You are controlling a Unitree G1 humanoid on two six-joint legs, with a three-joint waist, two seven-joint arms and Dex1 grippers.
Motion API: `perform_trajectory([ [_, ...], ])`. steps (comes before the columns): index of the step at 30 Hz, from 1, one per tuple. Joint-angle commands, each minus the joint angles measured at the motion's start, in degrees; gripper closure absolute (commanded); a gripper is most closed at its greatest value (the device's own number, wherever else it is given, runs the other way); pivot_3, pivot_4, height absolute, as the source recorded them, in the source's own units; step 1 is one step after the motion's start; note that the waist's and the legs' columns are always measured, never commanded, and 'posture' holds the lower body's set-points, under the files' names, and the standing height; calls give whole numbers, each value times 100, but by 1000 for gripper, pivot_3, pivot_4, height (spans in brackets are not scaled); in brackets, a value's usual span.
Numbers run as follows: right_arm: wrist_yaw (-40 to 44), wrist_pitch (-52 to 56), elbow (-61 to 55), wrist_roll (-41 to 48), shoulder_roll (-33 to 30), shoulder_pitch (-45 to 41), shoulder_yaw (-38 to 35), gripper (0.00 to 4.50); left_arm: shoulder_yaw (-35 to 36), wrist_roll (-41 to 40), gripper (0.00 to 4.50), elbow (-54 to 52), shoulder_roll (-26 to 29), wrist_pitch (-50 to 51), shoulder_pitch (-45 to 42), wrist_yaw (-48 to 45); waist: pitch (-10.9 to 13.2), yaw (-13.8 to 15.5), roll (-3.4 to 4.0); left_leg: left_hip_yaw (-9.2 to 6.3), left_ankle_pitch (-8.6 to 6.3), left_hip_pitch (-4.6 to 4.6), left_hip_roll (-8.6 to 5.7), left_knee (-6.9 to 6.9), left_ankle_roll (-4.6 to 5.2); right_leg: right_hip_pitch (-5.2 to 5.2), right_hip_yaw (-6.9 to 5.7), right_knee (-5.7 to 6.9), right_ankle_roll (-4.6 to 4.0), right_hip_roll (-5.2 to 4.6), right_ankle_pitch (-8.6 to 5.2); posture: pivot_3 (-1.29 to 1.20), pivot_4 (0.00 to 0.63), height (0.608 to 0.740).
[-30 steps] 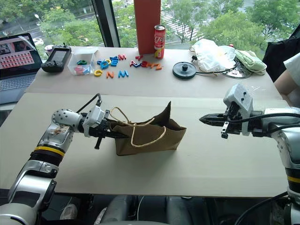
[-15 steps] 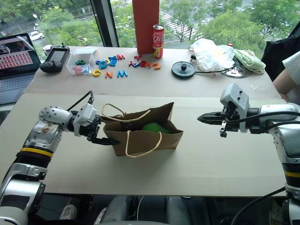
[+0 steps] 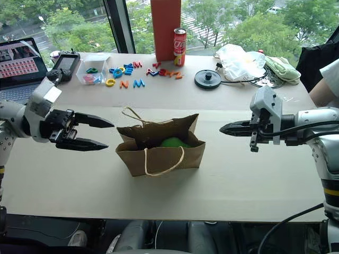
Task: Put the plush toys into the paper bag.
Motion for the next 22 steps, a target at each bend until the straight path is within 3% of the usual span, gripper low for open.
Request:
perform_trajectory([
  [1,8,-18,-75,110,2,-170,-82,4500,207,-113,1104,95,35,106,-246,108,0,0,0,0,0,-2,-3,0,0,-1,0,-2,0,1,0,0,150,739],
  [22,59,-4,31,115,80,-329,-9,4500,371,-263,1104,174,-110,183,-287,303,0,-4,0,3,0,-3,-3,-1,0,-5,2,3,-2,1,0,0,150,739],
])
